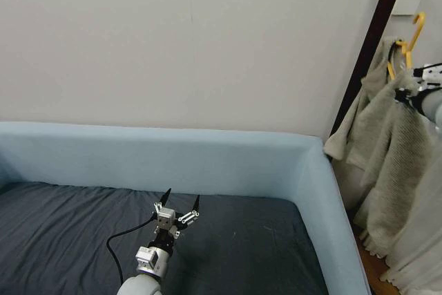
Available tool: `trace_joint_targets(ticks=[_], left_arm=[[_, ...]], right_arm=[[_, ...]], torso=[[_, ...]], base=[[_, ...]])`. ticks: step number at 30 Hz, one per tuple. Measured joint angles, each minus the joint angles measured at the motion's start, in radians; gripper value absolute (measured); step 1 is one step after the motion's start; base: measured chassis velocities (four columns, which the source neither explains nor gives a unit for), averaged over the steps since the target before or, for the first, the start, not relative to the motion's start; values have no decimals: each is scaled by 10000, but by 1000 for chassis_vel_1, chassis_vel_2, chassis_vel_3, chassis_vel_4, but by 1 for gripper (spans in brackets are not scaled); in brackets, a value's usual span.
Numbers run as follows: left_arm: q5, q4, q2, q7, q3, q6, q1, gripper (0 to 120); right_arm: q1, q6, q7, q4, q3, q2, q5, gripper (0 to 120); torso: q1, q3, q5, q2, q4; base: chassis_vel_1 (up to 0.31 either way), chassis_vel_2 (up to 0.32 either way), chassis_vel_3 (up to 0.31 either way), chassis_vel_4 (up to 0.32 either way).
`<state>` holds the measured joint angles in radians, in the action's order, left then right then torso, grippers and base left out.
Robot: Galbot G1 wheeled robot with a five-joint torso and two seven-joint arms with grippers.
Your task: Pick up the clothes from the sofa and hang them on the clothes hanger.
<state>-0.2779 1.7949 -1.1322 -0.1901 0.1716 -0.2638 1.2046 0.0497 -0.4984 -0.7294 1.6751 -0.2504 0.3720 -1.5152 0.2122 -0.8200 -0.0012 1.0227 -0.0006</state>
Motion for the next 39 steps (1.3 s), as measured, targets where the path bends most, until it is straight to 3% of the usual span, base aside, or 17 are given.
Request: trace_joint_targets(ticks=[2, 5, 6, 11, 25, 27, 32, 39], left_arm=[[0, 39, 26, -25, 43, 4, 26, 100], [-12, 86, 140, -183, 238, -2, 124, 100], [-12, 86, 140, -183, 238, -2, 124, 100], [4, 57, -25, -321, 243, -40, 150, 100], [100, 58, -80, -518, 253, -51, 123, 100], [130, 61, -112, -610, 276, -53, 131, 100], [133, 26, -111, -739, 295, -57, 121, 100], [134, -1, -147, -813, 317, -62, 103, 100]], right_arm=[[644, 6, -275, -210, -478, 376, 120, 3], [2672, -64, -1011, -1344, -2197, 1408, 266, 3], [2672, -64, -1011, -1344, -2197, 1408, 266, 3], [5246, -360, -1696, -3490, -4154, 2829, 115, 3], [6481, -588, -2344, -6059, -4649, 4277, -379, 3], [6486, -695, -2563, -7220, -4233, 5133, -669, 3], [6511, -755, -2674, -7944, -3817, 5696, -871, 3], [6206, -755, -2721, -7710, -3545, 5742, -852, 3]], torso=[[0, 3, -11, 0, 1], [0, 3, 5, 1, -6], [0, 3, 5, 1, -6], [-1, 4, 2, 0, -7], [-1, 4, 4, 0, -9], [-1, 3, 3, 0, -2], [-1, 4, 1, 1, -6], [-2, 6, 0, 1, -10]], base=[[0, 0, 0, 0], [0, 0, 0, 0], [0, 0, 0, 0], [0, 0, 0, 0], [0, 0, 0, 0], [0, 0, 0, 0], [0, 0, 0, 0], [0, 0, 0, 0]])
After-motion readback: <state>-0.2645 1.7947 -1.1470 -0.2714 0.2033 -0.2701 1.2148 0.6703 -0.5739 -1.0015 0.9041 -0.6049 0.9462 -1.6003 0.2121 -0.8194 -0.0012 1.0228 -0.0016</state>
